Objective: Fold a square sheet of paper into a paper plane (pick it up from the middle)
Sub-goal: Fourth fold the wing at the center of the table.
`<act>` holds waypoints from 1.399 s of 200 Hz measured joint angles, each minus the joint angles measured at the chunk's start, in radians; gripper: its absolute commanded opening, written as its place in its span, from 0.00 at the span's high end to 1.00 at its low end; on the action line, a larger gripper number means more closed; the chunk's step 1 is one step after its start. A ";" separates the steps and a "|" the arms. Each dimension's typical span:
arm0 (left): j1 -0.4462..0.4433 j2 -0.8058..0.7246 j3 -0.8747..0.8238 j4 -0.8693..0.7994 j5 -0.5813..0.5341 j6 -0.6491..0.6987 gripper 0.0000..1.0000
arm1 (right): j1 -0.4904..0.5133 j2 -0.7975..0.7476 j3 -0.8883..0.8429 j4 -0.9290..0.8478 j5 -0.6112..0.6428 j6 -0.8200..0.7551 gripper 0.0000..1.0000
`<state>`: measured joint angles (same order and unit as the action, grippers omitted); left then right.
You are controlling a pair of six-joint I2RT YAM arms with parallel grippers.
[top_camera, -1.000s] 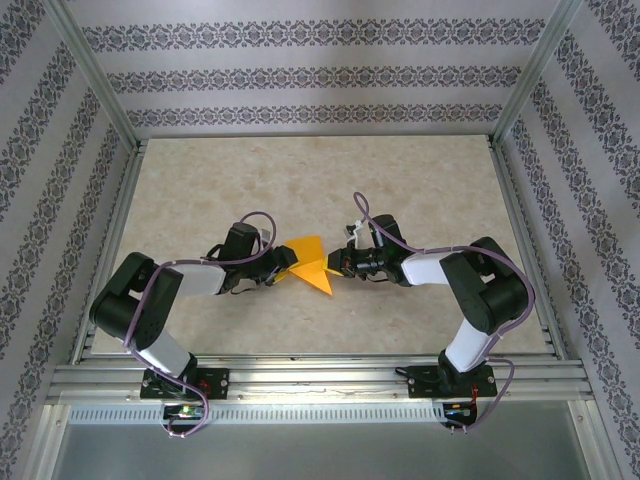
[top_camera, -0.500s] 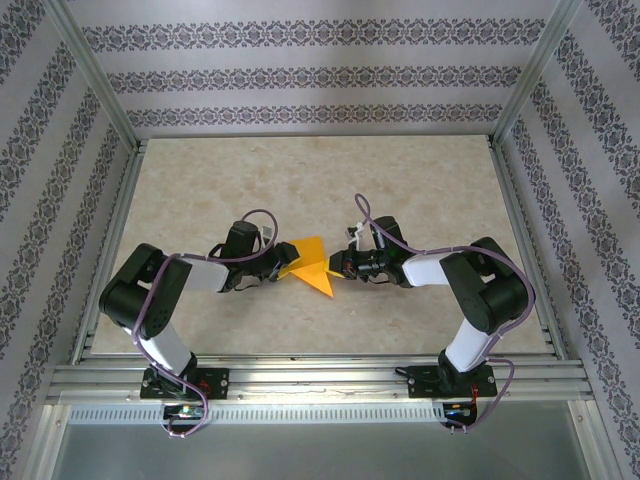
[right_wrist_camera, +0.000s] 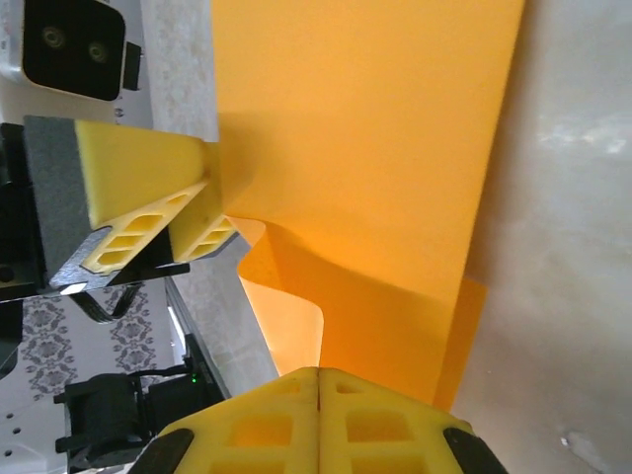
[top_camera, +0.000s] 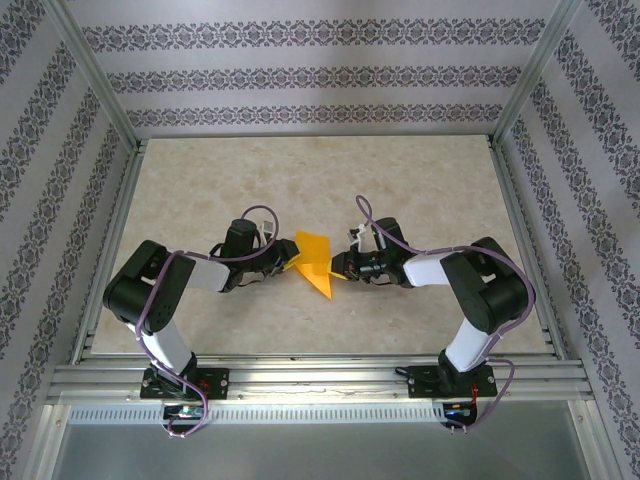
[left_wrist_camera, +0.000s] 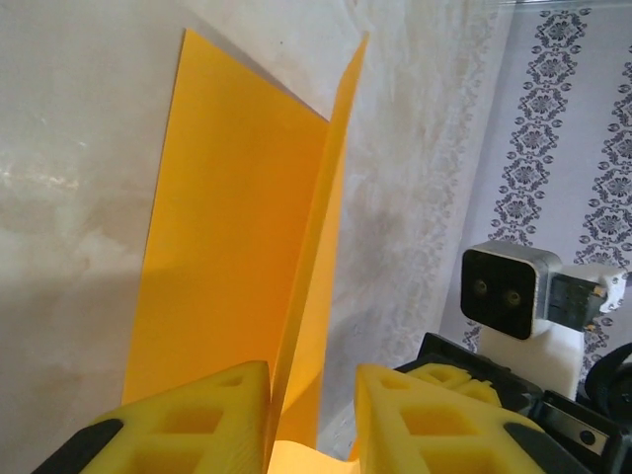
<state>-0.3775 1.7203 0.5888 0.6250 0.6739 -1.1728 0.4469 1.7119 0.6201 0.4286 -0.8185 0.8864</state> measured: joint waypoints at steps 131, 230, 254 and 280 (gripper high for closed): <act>0.013 -0.054 -0.067 0.042 -0.056 -0.024 0.96 | 0.053 -0.250 0.001 -0.313 0.295 -0.192 0.68; -0.054 -0.266 -0.186 0.040 -0.334 -0.129 0.98 | 0.614 -0.270 -0.048 -0.167 1.017 -0.779 0.63; -0.069 -0.285 -0.186 0.031 -0.365 -0.142 0.98 | 0.640 -0.192 -0.049 -0.062 1.070 -0.853 0.62; -0.073 -0.301 -0.186 0.016 -0.385 -0.146 0.98 | 0.642 -0.127 -0.046 0.020 1.121 -0.911 0.63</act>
<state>-0.4507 1.4197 0.4030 0.6411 0.2890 -1.3190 1.0885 1.5852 0.5743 0.4484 0.3027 -0.0246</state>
